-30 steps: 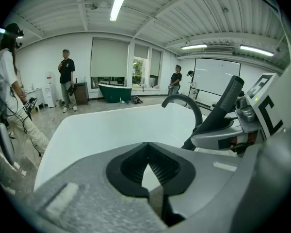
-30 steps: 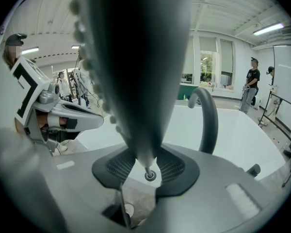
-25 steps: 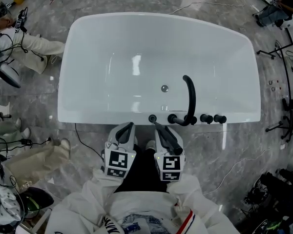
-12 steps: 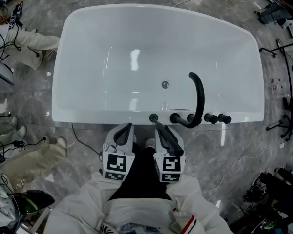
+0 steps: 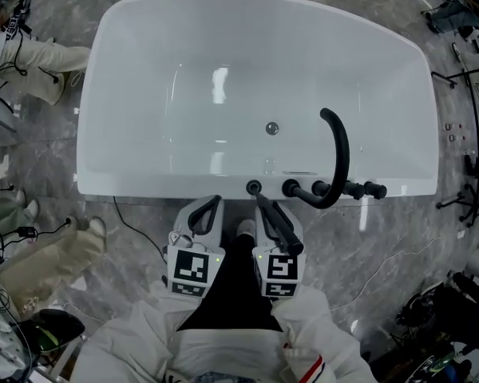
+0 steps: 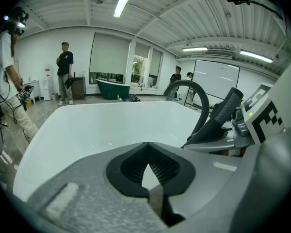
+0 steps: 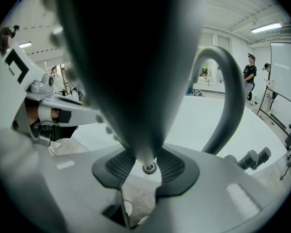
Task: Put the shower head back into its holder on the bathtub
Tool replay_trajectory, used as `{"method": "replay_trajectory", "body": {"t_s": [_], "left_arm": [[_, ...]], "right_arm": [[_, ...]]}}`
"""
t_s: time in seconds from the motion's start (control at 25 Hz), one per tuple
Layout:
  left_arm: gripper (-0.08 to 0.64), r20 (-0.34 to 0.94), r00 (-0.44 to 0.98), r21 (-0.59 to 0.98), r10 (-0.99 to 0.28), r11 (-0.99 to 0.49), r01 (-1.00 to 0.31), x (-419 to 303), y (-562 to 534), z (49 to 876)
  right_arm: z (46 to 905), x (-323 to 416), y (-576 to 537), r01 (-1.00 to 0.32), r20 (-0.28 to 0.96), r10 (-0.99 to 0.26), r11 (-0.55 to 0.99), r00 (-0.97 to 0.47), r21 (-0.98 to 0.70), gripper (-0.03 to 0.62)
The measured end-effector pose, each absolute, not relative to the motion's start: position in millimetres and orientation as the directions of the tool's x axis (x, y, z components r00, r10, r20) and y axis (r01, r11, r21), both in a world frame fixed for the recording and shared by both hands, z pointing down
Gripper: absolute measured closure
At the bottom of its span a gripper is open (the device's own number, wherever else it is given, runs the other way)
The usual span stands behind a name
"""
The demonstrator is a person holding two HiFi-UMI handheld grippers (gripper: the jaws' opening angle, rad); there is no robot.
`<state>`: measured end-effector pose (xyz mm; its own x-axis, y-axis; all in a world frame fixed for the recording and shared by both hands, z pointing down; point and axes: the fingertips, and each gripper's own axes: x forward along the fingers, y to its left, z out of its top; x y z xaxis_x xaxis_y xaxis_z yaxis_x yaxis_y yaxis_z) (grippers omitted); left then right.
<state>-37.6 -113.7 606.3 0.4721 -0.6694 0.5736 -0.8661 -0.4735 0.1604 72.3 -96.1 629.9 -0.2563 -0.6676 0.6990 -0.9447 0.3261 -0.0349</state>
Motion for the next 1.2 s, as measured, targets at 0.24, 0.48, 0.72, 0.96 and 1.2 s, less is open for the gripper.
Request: {"method": "replay_trajectory", "body": {"t_s": [0.24, 0.48, 0.72, 0.96, 1.2], "left_arm": [[0.560, 0.584, 0.478, 0.176, -0.657, -0.472, -0.864, -34.4, -107.0, 617.2], [0.560, 0.592, 0.470, 0.180, -0.655, -0.461, -0.869, -36.5, -107.5, 630.5], [0.560, 0.602, 0.474, 0.188, -0.643, -0.463, -0.866, -33.4, -109.5, 640.9], [0.560, 0.611, 0.483, 0.194, -0.627, -0.473, -0.859, -28.4, -108.8, 649.5], [0.560, 0.627, 0.485, 0.211, -0.610, -0.466, -0.859, -23.9, -105.9, 660.1]], "right_arm": [[639.1, 70.8, -92.2, -0.945, 0.705, -0.662, 0.326, -0.255, -0.036, 0.456], [648.4, 71.0, -92.6, -0.948, 0.707, -0.662, 0.316, -0.248, -0.036, 0.456], [655.9, 71.0, -95.3, -0.951, 0.712, -0.659, 0.307, -0.242, -0.039, 0.456], [664.6, 71.3, -98.3, -0.956, 0.720, -0.653, 0.290, -0.235, -0.049, 0.456], [673.1, 69.7, -99.7, -0.955, 0.726, -0.645, 0.293, -0.237, -0.052, 0.456]]}}
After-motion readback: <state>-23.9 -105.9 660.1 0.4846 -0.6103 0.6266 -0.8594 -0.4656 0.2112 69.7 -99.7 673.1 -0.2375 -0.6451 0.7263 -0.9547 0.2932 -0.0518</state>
